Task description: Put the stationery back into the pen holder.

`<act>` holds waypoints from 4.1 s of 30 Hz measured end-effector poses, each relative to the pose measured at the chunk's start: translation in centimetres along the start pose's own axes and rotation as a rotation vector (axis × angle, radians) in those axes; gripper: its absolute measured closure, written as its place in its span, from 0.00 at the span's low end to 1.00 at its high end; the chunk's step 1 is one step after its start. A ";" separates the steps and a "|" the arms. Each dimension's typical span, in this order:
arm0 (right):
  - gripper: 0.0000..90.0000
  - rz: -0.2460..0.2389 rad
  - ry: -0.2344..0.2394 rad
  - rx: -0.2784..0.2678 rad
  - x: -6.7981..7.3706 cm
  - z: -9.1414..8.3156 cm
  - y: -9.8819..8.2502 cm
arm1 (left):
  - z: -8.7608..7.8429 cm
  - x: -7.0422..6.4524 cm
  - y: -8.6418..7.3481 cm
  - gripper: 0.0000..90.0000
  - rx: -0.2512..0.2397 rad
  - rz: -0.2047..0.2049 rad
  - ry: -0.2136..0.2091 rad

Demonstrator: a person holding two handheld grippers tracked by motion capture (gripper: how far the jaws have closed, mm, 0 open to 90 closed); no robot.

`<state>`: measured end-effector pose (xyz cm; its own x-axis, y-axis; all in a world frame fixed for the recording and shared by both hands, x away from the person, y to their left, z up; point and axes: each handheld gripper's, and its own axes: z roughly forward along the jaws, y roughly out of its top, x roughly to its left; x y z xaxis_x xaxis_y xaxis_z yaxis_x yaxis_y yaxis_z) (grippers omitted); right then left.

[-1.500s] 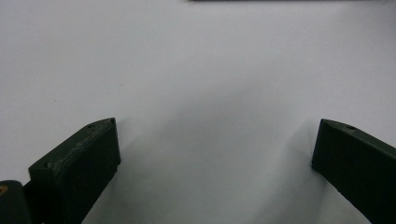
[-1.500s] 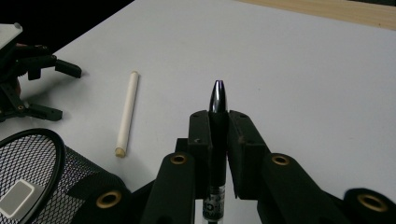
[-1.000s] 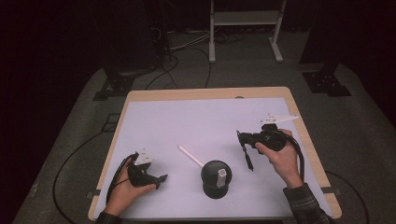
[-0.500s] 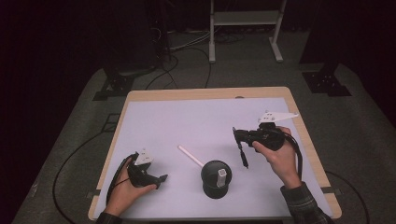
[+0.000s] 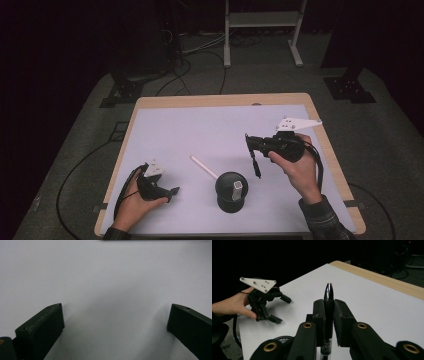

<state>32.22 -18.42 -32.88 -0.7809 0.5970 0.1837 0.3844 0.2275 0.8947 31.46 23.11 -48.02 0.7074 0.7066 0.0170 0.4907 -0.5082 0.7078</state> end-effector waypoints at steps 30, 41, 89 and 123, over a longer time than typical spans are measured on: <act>0.88 -0.033 0.088 -0.060 2.8 0.9 1.6 | 0.0 0.0 0.0 0.00 0.005 0.003 -0.001; 0.88 -0.059 0.119 -0.063 3.8 2.4 2.2 | 0.0 0.1 0.0 0.00 0.005 0.003 -0.002; 0.88 -0.071 0.166 0.140 3.8 5.9 -2.2 | 0.0 0.0 0.0 0.00 0.004 0.003 -0.001; 0.81 -0.057 0.128 0.160 2.8 4.6 -3.7 | 0.0 0.0 0.0 0.00 0.003 0.003 -0.001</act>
<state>30.91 -14.06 -37.57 -0.8556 0.4799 0.1941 0.4033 0.3829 0.8311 31.47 23.15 -48.00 0.7094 0.7045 0.0187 0.4900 -0.5122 0.7054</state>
